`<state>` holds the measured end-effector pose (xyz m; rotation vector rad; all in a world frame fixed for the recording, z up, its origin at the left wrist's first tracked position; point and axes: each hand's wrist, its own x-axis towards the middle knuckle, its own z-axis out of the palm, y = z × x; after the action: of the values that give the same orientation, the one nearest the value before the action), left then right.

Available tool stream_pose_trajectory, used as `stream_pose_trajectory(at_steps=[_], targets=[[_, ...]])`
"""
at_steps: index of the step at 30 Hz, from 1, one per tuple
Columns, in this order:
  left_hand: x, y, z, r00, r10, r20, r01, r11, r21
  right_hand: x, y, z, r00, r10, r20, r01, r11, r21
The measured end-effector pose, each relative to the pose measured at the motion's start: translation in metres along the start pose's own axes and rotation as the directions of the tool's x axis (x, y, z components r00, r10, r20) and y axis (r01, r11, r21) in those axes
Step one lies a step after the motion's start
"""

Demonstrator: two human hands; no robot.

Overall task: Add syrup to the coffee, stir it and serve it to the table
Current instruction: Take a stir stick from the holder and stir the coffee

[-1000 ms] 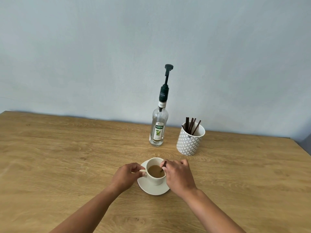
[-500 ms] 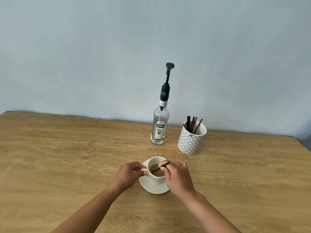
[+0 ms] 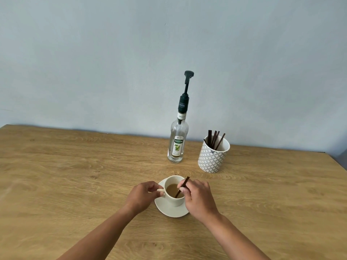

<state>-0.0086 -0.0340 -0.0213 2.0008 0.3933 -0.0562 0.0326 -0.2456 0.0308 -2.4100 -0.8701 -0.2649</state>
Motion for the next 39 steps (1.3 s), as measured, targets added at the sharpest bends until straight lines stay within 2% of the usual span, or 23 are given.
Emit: stream_pose_trajectory(at_steps=[4,11,22,34,39], targets=[[-0.0002,0.0004,0.0004,1.0,-0.002,-0.007,0.002,1.0,0.001,0.0038,0.0013,0.0041,1.0,0.015,0.0,-0.015,1.0,-0.008],[-0.0005,0.0015,0.0009,1.0,-0.012,-0.013,0.012,1.0,-0.005,0.0006,0.0038,-0.0025,0.999,-0.053,0.004,0.053,0.985,-0.163],[-0.001,0.0023,-0.0002,1.0,-0.012,-0.002,0.012,1.0,0.003,0.0005,0.0006,-0.0016,1.0,-0.01,0.007,0.01,1.0,0.014],[-0.0021,0.0042,-0.0009,1.0,-0.02,0.003,0.02,1.0,-0.01,-0.001,0.0034,-0.003,0.999,-0.036,0.037,0.041,0.99,-0.135],[-0.0029,0.0051,-0.001,1.0,-0.018,0.004,0.018,1.0,-0.002,-0.0008,-0.0018,-0.0023,0.999,-0.037,0.033,0.039,0.997,-0.068]])
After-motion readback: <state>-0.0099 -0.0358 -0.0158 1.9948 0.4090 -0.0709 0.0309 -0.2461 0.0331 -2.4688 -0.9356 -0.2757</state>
